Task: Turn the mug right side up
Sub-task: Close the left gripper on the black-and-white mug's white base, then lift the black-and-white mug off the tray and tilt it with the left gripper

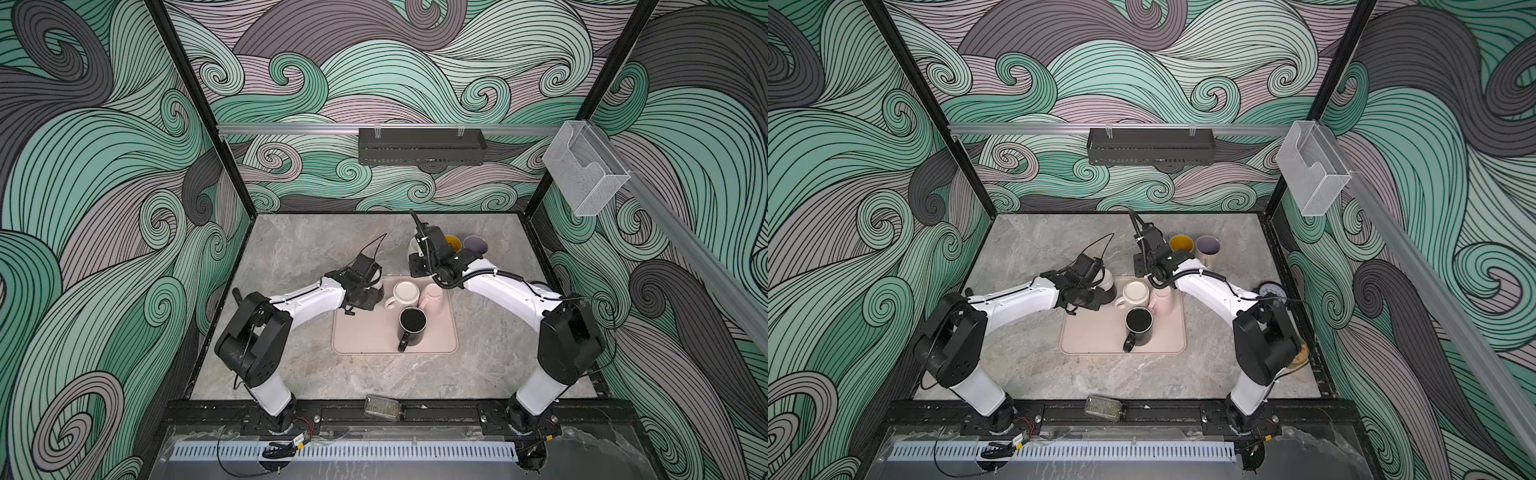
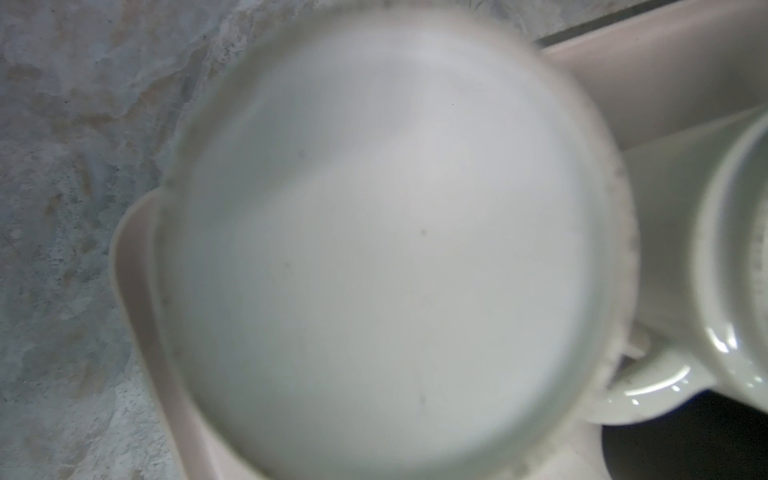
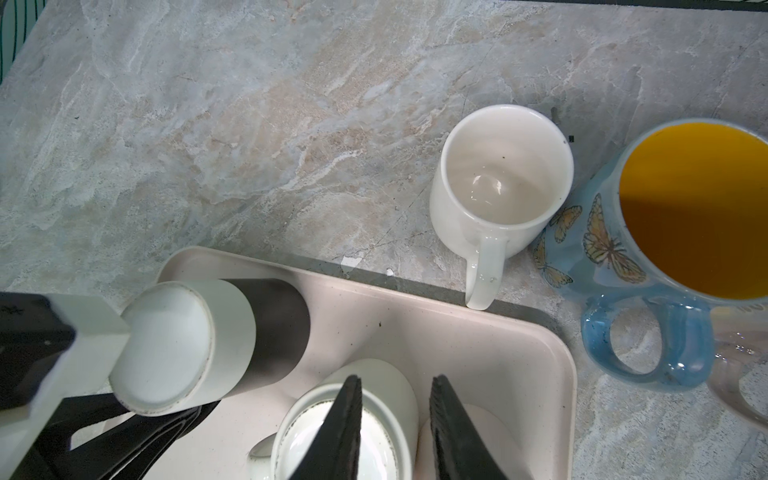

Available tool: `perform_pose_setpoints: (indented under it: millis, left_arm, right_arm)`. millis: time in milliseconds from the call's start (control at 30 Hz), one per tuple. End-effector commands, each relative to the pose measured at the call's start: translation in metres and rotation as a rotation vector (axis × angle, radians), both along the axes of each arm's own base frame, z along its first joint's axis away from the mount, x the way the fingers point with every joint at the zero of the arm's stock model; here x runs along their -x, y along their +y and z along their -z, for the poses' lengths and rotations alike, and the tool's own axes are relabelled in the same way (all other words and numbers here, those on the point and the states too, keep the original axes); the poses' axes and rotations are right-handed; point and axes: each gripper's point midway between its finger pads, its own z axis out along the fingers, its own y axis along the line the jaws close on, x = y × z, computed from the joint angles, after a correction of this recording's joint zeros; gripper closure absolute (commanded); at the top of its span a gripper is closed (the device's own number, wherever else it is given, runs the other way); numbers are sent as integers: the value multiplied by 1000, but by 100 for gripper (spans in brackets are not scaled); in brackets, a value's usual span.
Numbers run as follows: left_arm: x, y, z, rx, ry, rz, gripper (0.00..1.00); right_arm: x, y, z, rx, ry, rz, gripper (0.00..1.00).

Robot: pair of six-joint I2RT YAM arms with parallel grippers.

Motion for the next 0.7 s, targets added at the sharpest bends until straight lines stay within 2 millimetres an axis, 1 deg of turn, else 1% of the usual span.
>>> perform_pose_setpoints:
  millis: [0, 367, 667]
  left_arm:
    - [-7, 2, -8, -32, -26, -10, 100]
    - [-5, 5, -24, -18, -76, -5, 100]
    - [-3, 5, -48, 11, -127, 9, 100]
  right_arm:
    - [1, -3, -16, -26, -35, 12, 70]
    - [5, -2, -27, -66, -55, 7, 71]
    - [9, 0, -30, -93, -51, -4, 72]
